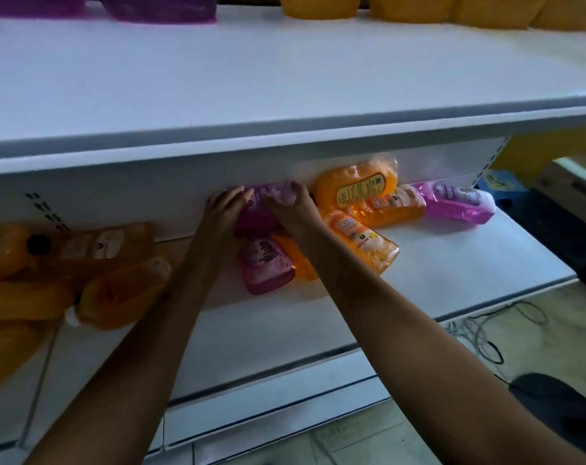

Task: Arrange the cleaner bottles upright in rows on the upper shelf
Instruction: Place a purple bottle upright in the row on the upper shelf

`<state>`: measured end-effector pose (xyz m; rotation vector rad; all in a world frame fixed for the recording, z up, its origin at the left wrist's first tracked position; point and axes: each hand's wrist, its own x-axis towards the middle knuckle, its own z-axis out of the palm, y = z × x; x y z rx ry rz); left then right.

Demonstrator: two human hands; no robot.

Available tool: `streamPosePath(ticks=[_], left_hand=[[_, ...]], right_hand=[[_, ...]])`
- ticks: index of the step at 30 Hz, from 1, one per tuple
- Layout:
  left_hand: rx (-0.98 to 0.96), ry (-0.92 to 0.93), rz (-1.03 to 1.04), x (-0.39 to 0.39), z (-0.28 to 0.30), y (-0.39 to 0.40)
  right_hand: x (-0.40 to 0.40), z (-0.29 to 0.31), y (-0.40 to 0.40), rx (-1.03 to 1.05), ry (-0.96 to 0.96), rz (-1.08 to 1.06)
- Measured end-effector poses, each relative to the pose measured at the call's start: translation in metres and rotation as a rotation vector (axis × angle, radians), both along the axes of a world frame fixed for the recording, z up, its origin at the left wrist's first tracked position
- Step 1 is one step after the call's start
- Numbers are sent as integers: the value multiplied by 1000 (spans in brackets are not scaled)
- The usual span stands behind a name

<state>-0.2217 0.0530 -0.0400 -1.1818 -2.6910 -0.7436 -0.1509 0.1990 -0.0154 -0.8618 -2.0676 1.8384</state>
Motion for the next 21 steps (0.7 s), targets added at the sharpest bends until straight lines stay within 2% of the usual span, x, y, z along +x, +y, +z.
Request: streamPosePath(ticks=[3,6,9,11,13,17,19,21], left_hand=[[57,-20,19,9,0,-5],[146,-3,73,31,3,-7],[192,19,115,61,2,-7],[215,-9,92,79,6,-9],[245,-139,67,96,15,-13],[342,-249,-15,125,39,-20],[419,-465,-59,144,59,-21],[392,-603,-128,164,73,-18]], right_hand=[[-5,-6,1,-115,92,-62],[6,-8,-3,-145,139,-71],[30,-5,-10,-178,185,-54],[55,-1,-11,-291,254,-37],[86,4,-9,-369,337,-26],[147,14,3,-383,428,-45],[174,23,11,-386,447,-12],[202,37,20,-339,481,34]])
